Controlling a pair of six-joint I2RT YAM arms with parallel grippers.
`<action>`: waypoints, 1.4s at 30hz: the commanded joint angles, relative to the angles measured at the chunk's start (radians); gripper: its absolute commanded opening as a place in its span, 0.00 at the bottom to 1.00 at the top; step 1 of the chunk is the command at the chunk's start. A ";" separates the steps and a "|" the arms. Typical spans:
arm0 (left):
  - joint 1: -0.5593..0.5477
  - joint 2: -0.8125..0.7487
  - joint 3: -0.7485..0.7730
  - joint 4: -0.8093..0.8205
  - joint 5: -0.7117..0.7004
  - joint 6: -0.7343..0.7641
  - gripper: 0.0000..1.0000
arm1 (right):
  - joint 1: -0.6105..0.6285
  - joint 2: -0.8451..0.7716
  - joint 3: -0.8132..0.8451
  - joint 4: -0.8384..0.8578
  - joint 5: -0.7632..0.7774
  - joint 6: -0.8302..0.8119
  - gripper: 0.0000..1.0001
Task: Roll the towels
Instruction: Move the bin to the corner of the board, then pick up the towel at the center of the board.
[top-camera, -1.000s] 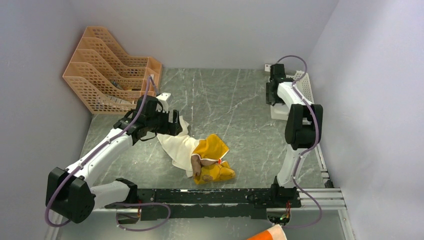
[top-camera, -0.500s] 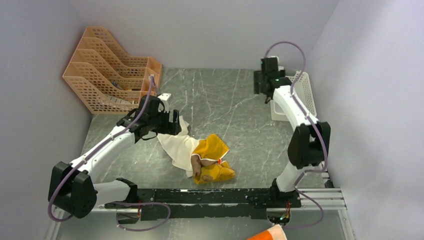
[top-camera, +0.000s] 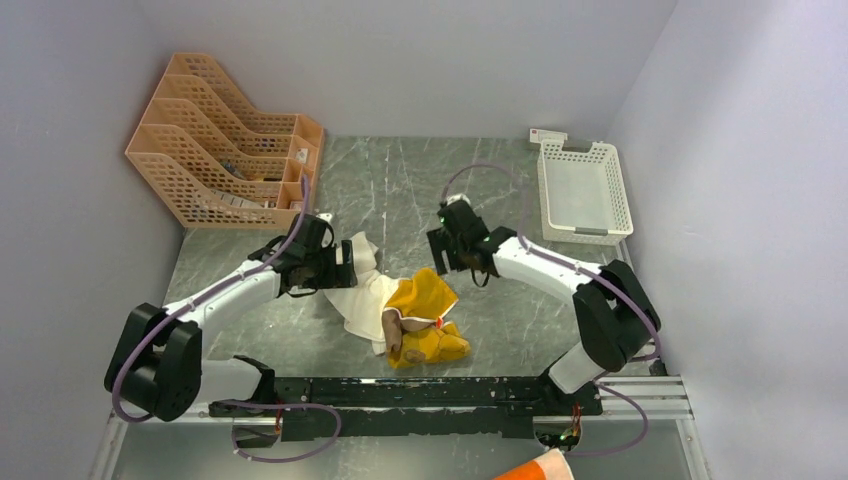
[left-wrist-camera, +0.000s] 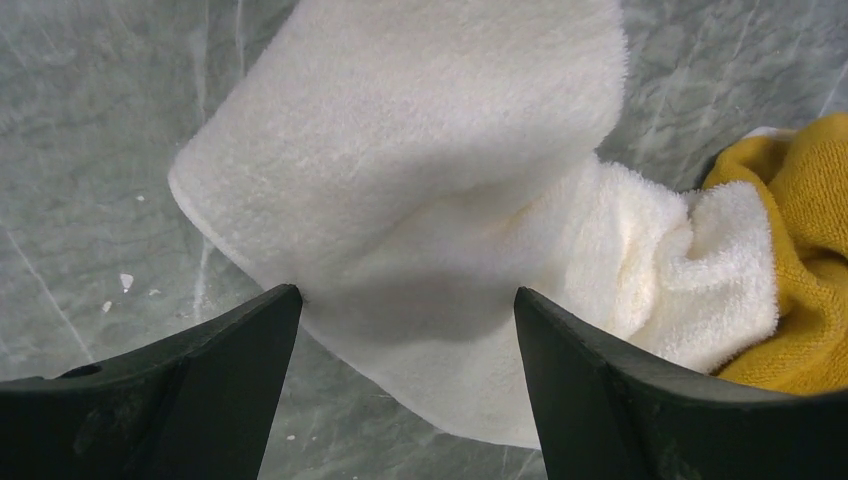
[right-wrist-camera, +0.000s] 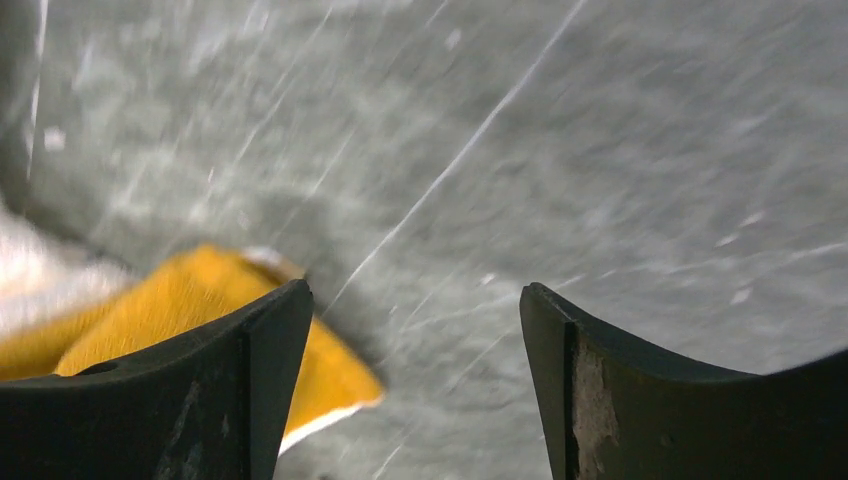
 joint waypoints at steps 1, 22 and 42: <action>-0.006 0.015 -0.028 0.106 -0.006 -0.087 0.90 | 0.083 -0.023 -0.090 0.069 -0.072 0.096 0.76; -0.111 0.083 -0.016 0.114 -0.166 -0.159 0.21 | 0.208 -0.009 -0.197 0.095 -0.074 0.172 0.00; 0.336 -0.301 0.141 -0.250 -0.226 0.051 0.70 | -0.067 -0.019 0.500 -0.147 0.019 -0.088 0.00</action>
